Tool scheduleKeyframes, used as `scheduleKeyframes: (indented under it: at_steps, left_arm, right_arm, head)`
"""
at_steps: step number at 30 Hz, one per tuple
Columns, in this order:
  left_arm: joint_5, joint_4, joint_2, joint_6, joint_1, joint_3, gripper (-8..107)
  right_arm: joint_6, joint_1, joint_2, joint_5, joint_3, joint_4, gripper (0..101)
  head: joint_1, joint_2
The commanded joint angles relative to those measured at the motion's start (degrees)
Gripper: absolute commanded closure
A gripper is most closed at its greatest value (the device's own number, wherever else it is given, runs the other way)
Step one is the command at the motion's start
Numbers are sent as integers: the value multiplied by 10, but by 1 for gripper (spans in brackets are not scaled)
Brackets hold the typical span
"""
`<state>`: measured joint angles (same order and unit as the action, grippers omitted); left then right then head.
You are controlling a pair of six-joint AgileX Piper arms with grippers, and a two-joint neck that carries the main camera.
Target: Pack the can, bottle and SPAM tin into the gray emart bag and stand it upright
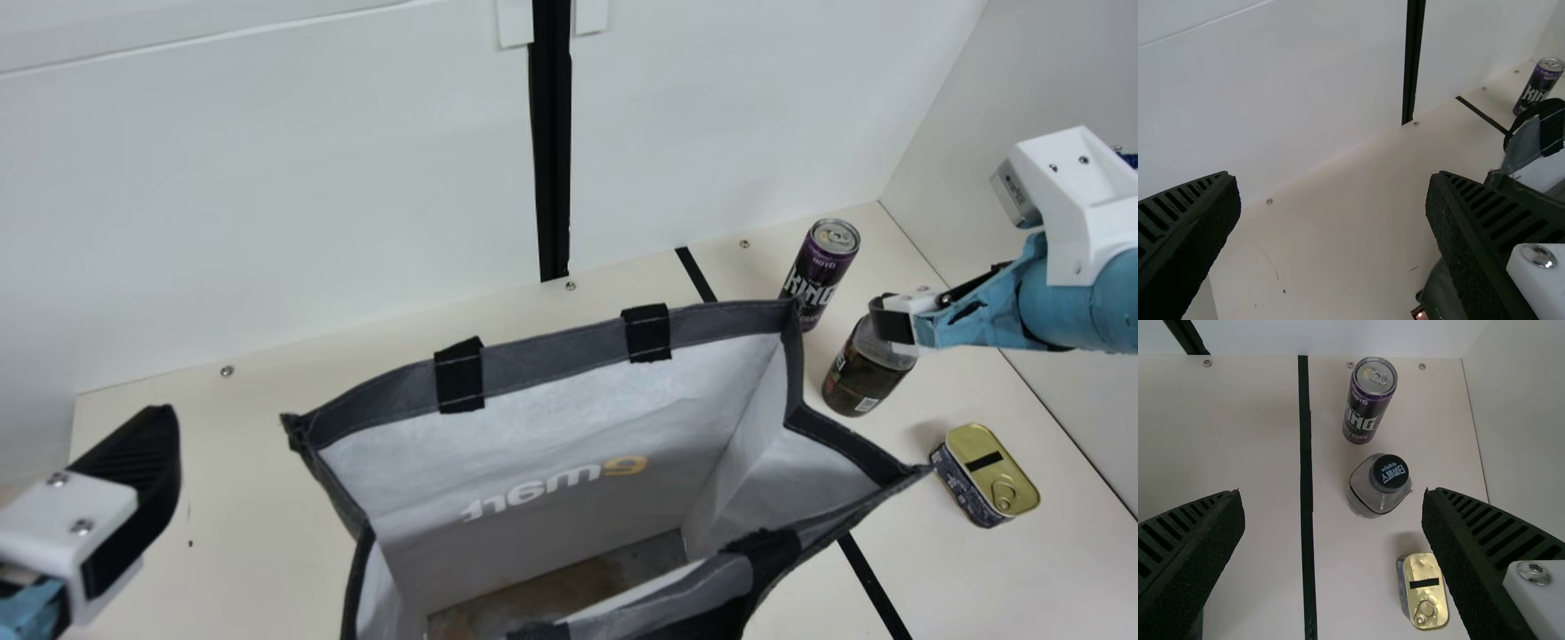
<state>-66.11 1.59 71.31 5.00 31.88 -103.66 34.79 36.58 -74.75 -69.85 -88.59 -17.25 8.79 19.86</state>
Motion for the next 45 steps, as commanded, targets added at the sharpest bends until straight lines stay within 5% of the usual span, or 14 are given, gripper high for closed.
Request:
scheduleKeyframes:
  at_steps: [1, 27, 45]
  left_arm:
    - [0, 1, 4, 0, 10, -13, 9]
    - [-38, -46, 148, 74, 133, -203, 9]
    - [-38, -76, 220, 148, 177, -209, 9]
  right_arm:
    - [0, 0, 0, 0, 0, 0, 6]
    - [0, 0, 0, 0, 0, 0, 6]
    - [0, 0, 0, 0, 0, 0, 6]
  head:
    - [12, 1]
    - [12, 1]
    - [12, 1]
